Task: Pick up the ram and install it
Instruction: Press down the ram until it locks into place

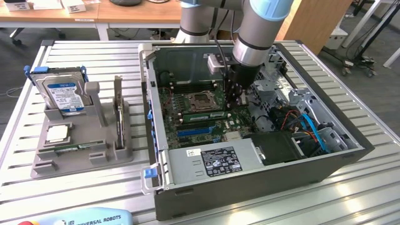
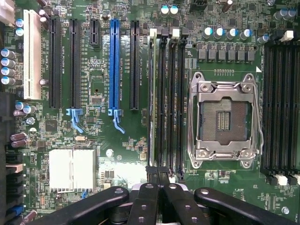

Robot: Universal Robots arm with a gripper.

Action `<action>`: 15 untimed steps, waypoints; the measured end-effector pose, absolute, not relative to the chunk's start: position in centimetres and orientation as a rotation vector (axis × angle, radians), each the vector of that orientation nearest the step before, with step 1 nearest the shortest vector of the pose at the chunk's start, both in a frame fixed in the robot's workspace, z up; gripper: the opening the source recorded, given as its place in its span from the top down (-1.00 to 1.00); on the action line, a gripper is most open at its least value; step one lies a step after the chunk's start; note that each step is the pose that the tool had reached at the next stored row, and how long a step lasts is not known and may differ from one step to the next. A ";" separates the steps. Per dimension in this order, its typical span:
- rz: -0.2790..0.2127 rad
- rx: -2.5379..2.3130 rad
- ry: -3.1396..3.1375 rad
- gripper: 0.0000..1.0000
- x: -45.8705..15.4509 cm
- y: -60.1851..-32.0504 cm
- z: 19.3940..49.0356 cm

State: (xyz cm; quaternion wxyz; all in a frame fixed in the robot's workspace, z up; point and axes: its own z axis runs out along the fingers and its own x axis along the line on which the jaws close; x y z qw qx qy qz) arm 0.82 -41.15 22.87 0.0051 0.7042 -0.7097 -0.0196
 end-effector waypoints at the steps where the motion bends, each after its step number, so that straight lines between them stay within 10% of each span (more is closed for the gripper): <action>1: -0.061 2.205 -2.222 0.80 0.8 -41.2 22.9; 15: -0.060 2.205 -2.223 0.80 0.8 -41.2 22.6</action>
